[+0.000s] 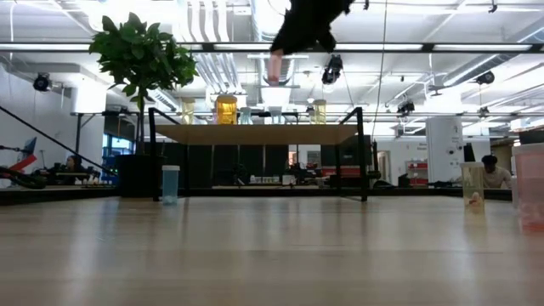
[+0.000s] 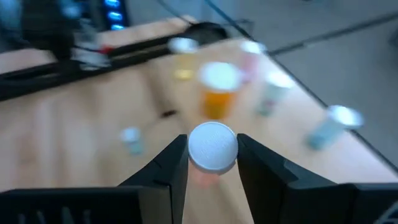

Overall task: Pick and place medicine bottles onto shelf by color
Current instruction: Put the pink pill bottle on the shelf

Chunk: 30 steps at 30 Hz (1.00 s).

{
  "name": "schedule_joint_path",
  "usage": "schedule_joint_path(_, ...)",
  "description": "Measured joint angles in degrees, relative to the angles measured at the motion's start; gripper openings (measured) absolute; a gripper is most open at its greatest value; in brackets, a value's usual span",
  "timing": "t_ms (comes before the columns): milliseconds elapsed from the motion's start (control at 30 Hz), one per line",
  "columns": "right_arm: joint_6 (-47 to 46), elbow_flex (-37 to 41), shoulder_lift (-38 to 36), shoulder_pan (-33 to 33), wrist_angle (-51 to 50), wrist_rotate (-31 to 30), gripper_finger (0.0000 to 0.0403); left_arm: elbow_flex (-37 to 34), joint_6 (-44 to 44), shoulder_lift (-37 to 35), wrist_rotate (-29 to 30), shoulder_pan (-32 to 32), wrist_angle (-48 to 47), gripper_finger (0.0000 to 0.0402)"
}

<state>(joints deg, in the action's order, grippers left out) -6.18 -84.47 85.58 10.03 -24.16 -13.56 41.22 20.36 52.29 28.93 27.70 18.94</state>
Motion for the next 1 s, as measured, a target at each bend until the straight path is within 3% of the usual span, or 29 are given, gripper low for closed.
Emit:
schedule_joint_path(400,2.78,-2.95,7.47,11.23,-0.73,0.52,0.0118,-3.85,-0.07,-4.71,1.49,-0.04,0.28,0.0295)
schedule_joint_path(1000,0.81,-3.36,11.3,11.99,0.93,0.58,0.012,-4.16,0.0,-5.53,1.49,-0.02,0.87,0.0295)
